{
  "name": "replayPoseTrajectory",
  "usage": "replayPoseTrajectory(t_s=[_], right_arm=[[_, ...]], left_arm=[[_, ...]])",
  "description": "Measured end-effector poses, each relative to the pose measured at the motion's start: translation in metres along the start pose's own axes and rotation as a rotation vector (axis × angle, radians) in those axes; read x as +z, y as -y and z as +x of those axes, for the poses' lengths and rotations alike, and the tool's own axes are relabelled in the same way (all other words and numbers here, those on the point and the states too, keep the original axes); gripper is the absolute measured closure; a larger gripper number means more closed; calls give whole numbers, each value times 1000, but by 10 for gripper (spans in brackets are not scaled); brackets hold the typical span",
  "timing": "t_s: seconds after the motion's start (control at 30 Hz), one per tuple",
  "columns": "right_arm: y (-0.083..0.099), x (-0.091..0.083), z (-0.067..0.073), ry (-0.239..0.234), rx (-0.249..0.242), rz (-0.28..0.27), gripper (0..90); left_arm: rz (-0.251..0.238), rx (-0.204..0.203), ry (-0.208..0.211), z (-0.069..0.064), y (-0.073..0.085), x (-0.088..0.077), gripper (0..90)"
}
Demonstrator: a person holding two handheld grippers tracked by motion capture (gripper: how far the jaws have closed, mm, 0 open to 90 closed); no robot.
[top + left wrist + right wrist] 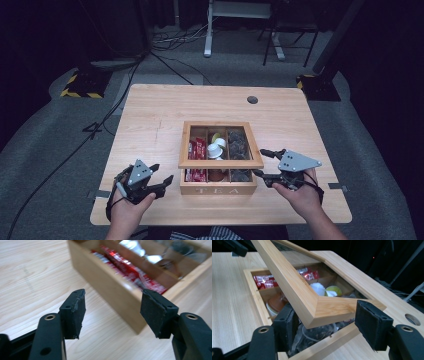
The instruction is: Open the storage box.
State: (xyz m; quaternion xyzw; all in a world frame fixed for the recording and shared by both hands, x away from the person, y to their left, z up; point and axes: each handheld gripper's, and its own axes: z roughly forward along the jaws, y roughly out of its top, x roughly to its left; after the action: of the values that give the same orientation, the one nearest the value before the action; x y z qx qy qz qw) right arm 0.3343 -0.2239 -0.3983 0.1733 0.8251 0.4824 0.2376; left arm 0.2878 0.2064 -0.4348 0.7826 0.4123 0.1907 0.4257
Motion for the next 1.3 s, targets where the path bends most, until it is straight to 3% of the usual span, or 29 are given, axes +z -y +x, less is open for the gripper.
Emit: replayPoseTrajectory(t_s=[0.43, 0.6, 0.8, 1.2, 1.3], right_arm=[[-26, -4, -22, -25, -9, -53, 424], [-34, -2, -28, -34, -17, -62, 466], [-47, -2, -40, -32, -16, -86, 503], [-70, 5, -70, -35, 30, -138, 532], [-75, 7, -75, -33, 36, -146, 537]], left_arm=[[59, -44, -101, 36, 29, -2, 319], [65, -68, -127, 42, 37, -5, 319], [85, -59, -153, 46, 46, -7, 315], [117, -95, -153, 57, 56, -5, 272], [122, -86, -152, 58, 57, -4, 271]])
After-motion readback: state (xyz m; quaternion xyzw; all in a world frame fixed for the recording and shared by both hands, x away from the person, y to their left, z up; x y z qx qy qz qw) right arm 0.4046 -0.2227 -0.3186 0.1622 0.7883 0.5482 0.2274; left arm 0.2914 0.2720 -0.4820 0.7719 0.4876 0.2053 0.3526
